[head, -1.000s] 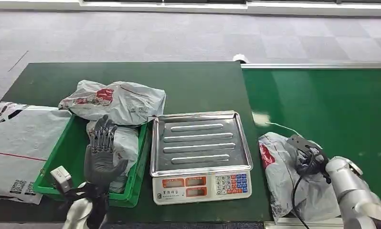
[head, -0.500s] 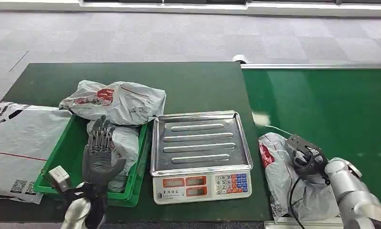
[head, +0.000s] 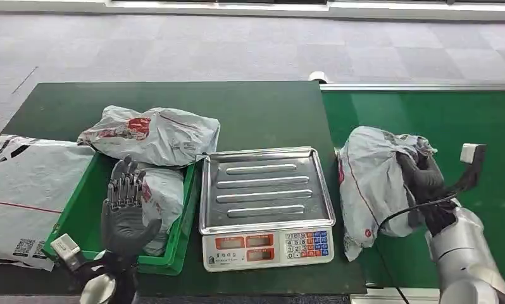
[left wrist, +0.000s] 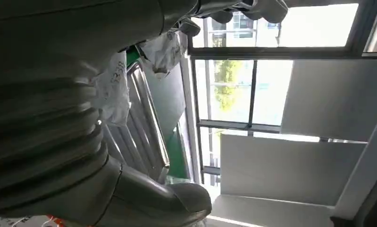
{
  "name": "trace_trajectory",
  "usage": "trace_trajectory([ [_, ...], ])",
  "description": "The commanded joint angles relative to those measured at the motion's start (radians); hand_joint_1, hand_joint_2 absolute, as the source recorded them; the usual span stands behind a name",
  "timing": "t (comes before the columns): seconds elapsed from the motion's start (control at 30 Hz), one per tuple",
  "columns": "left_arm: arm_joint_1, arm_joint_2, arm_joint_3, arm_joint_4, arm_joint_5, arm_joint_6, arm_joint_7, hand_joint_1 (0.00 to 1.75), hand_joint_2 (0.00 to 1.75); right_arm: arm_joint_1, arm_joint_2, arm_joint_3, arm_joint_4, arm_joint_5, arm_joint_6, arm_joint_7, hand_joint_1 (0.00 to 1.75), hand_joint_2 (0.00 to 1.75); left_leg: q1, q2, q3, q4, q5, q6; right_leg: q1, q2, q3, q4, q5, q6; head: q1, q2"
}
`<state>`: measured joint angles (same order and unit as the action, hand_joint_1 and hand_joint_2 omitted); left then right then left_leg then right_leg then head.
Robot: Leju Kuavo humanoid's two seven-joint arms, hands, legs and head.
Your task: Moved the parcel from conveyor to table for the left to box.
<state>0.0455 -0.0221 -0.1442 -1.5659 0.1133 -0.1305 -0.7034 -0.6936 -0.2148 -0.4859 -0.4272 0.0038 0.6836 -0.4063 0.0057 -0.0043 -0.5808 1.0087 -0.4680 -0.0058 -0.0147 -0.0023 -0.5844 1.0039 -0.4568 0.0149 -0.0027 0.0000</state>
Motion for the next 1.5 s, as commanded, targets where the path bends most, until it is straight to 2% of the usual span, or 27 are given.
trace_trajectory([
  [0.03, -0.007, -0.022, 0.041, 0.002, -0.020, -0.022, 0.005, 0.00, 1.75, -0.043, 0.070, -0.050, -0.155, -0.218, 0.272, 0.056, 1.75, 1.75, 0.000, 0.003, 0.000, -0.001, 0.000, 0.000, 0.000, 0.003, -0.001, 0.000, 0.001, -0.001, 0.000, 0.000],
  [0.17, -0.010, -0.026, 0.048, 0.000, -0.023, -0.022, 0.005, 0.00, 1.75, -0.045, 0.069, 0.042, -0.332, -0.417, 0.219, 0.135, 1.75, 1.75, -0.001, 0.002, -0.002, 0.000, 0.000, 0.000, -0.002, 0.002, -0.003, 0.001, 0.001, -0.001, 0.000, 0.000],
  [0.23, -0.009, -0.027, 0.048, -0.001, -0.023, -0.022, 0.005, 0.00, 1.75, -0.053, 0.068, 0.048, -0.338, -0.431, 0.208, 0.153, 1.75, 1.75, -0.001, 0.003, -0.002, 0.000, 0.000, 0.001, -0.002, 0.002, -0.003, 0.001, 0.001, -0.001, 0.000, 0.000],
  [0.37, 0.009, -0.046, 0.053, -0.018, -0.034, -0.029, 0.005, 0.00, 1.75, -0.013, 0.067, 0.094, -0.535, -0.481, 0.165, 0.141, 1.75, 1.75, -0.001, 0.002, -0.002, 0.000, 0.000, 0.001, -0.001, 0.001, -0.002, 0.001, 0.001, -0.001, 0.000, 0.000],
  [0.4, 0.009, -0.046, 0.053, -0.018, -0.034, -0.029, 0.005, 0.00, 1.75, -0.013, 0.067, 0.094, -0.535, -0.481, 0.165, 0.141, 1.75, 1.75, -0.001, 0.000, -0.002, 0.000, 0.001, 0.001, -0.002, 0.000, -0.002, 0.000, 0.000, 0.000, 0.000, 0.000],
  [0.43, 0.007, -0.056, 0.052, -0.020, -0.046, -0.034, 0.005, 0.00, 1.75, 0.023, 0.076, 0.138, -0.644, -0.487, 0.098, 0.171, 1.75, 1.75, -0.001, 0.001, -0.002, 0.000, 0.001, 0.001, -0.002, 0.001, -0.002, 0.000, 0.001, -0.001, 0.000, 0.000],
  [0.5, -0.002, -0.063, 0.048, -0.014, -0.059, -0.037, 0.005, 0.00, 1.75, 0.031, 0.078, 0.244, -0.696, -0.452, 0.053, 0.202, 1.75, 1.75, -0.001, 0.000, -0.001, 0.000, 0.001, 0.001, -0.001, 0.000, -0.002, 0.000, 0.000, 0.000, 0.000, 0.000],
  [0.63, -0.040, -0.075, 0.023, 0.023, -0.075, -0.037, 0.005, 0.00, 1.75, -0.025, 0.151, 0.448, -0.741, -0.417, 0.012, 0.185, 1.75, 1.75, -0.002, 0.008, -0.001, 0.000, 0.000, 0.000, -0.002, 0.007, -0.004, 0.001, 0.002, -0.001, 0.000, 0.000],
  [0.7, -0.069, -0.082, 0.014, 0.045, -0.077, -0.035, 0.005, 0.00, 1.75, -0.089, 0.186, 0.551, -0.697, -0.405, -0.027, 0.215, 1.75, 1.75, -0.001, 0.011, -0.001, -0.001, 0.000, 0.000, -0.001, 0.011, -0.005, 0.001, 0.003, -0.002, 0.000, 0.000],
  [0.73, -0.107, -0.084, 0.007, 0.069, -0.077, -0.034, 0.005, 0.00, 1.75, -0.165, 0.231, 0.605, -0.582, -0.482, -0.029, 0.301, 1.75, 1.75, -0.002, 0.014, -0.002, 0.000, 0.000, 0.000, -0.002, 0.013, -0.008, 0.003, 0.003, -0.002, 0.000, 0.000],
  [0.77, -0.135, -0.086, 0.003, 0.096, -0.074, -0.027, 0.005, 0.00, 1.75, -0.213, 0.248, 0.652, -0.503, -0.481, -0.062, 0.251, 1.75, 1.75, -0.002, 0.015, -0.001, 0.000, 0.000, 0.000, -0.002, 0.014, -0.007, 0.003, 0.003, -0.001, 0.000, 0.000],
  [0.83, -0.140, -0.085, 0.003, 0.102, -0.072, -0.026, 0.005, 0.00, 1.75, -0.221, 0.245, 0.663, -0.485, -0.479, -0.063, 0.234, 1.75, 1.75, -0.002, 0.015, -0.001, 0.000, 0.001, -0.001, -0.002, 0.015, -0.007, 0.003, 0.003, -0.002, 0.000, 0.000],
  [0.9, -0.151, -0.084, 0.003, 0.103, -0.071, -0.026, 0.005, 0.00, 1.75, -0.244, 0.248, 0.682, -0.411, -0.524, -0.032, 0.279, 1.75, 1.75, -0.001, 0.008, -0.001, 0.000, 0.003, -0.002, -0.001, 0.007, -0.006, 0.003, 0.002, -0.002, 0.000, 0.000],
  [0.97, -0.178, -0.093, 0.008, 0.113, -0.069, -0.026, 0.009, 0.00, 1.75, -0.271, 0.284, 0.701, -0.288, -0.568, -0.017, 0.314, 1.75, 1.75, 0.000, 0.008, 0.000, -0.001, 0.004, -0.002, 0.000, 0.007, -0.005, 0.002, 0.003, -0.003, 0.000, 0.000],
  [1.0, -0.180, -0.094, 0.009, 0.110, -0.068, -0.028, 0.010, 0.00, 1.75, -0.280, 0.288, 0.716, -0.250, -0.555, -0.012, 0.275, 1.75, 1.75, 0.000, 0.006, 0.000, 0.000, 0.004, -0.002, 0.001, 0.005, -0.004, 0.002, 0.003, -0.003, 0.000, 0.000],
  [1.3, -0.174, -0.094, 0.009, 0.110, -0.068, -0.028, 0.010, 0.00, 1.75, -0.285, 0.282, 0.719, -0.242, -0.555, -0.008, 0.266, 1.75, 1.75, 0.001, 0.000, -0.002, 0.000, 0.005, -0.002, 0.000, 0.000, -0.004, 0.002, 0.003, -0.003, 0.000, 0.000],
  [1.5, -0.174, -0.094, 0.009, 0.110, -0.068, -0.028, 0.010, 0.00, 1.75, -0.285, 0.282, 0.719, -0.242, -0.555, -0.008, 0.266, 1.75, 1.75, 0.001, 0.001, -0.002, 0.000, 0.005, -0.002, 0.000, 0.002, -0.004, 0.002, 0.003, -0.003, 0.000, 0.000],
])
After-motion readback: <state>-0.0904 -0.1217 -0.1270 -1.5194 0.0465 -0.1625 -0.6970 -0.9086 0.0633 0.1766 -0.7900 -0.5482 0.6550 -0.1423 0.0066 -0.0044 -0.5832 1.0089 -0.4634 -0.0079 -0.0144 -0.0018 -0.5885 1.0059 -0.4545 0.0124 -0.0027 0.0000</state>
